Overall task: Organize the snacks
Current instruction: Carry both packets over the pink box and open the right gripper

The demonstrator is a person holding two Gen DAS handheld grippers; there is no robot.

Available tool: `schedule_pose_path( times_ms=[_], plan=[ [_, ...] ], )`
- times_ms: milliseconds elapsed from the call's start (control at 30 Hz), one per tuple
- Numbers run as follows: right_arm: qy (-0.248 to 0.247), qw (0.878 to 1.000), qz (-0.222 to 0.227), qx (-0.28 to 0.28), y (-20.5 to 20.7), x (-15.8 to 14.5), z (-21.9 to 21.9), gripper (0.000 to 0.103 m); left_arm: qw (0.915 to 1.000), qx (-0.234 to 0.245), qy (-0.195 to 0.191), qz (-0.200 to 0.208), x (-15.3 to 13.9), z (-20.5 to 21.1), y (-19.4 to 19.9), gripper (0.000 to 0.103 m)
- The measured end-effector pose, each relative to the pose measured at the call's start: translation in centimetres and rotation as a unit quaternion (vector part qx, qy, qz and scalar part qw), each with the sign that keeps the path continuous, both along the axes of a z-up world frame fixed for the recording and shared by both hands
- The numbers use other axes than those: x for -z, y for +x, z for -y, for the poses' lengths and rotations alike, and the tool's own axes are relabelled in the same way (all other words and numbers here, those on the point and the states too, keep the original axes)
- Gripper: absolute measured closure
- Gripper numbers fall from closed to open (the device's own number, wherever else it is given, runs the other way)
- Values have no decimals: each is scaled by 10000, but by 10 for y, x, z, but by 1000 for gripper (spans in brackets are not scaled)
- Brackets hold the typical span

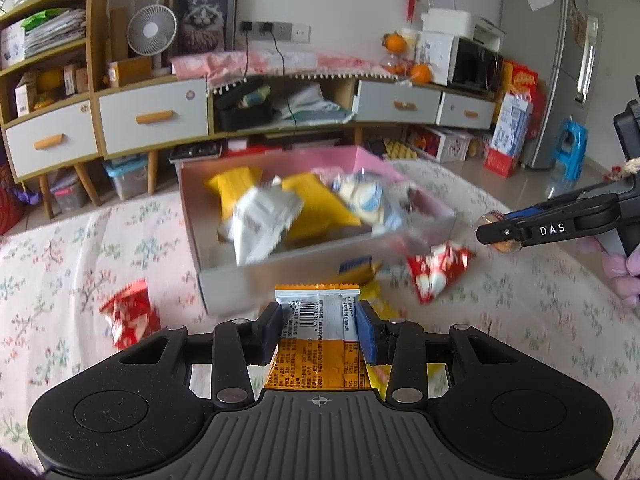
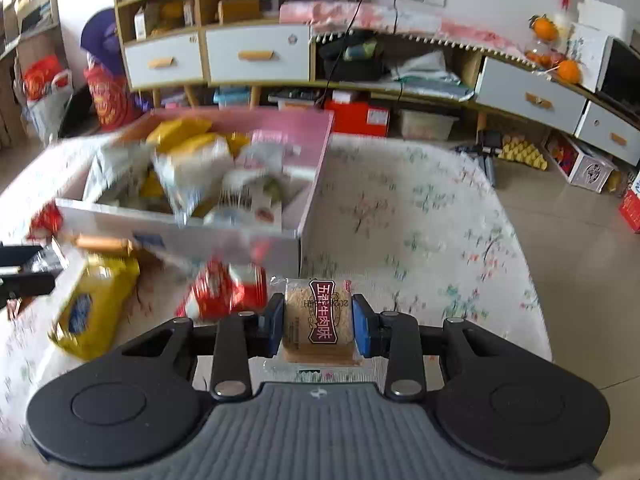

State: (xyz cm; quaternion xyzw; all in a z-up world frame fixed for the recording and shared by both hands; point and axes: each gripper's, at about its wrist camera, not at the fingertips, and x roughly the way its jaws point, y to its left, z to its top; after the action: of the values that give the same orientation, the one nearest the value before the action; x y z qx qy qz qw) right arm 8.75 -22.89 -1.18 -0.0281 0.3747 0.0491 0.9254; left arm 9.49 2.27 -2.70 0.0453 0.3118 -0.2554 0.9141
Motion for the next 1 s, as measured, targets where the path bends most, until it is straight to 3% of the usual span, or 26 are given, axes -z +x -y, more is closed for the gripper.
schedule_pose_path(
  times_ms=[433, 633, 833, 1000],
  plan=[
    [746, 9963, 435, -2, 31, -29, -23, 71, 9977, -464, -465, 147, -34, 15, 58, 66],
    [960, 9947, 382, -7, 54, -25, -25, 71, 9913, -774, -1041, -216, -41, 21, 96, 66],
    [1123, 9930, 355, 101, 83, -21, -19, 71, 9933, -918, -657, -243, -32, 44, 135, 66],
    [1205, 9920, 335, 165, 103, -11, -17, 71, 9908, -1009, -723, -538, -18, 50, 161, 66]
  ],
)
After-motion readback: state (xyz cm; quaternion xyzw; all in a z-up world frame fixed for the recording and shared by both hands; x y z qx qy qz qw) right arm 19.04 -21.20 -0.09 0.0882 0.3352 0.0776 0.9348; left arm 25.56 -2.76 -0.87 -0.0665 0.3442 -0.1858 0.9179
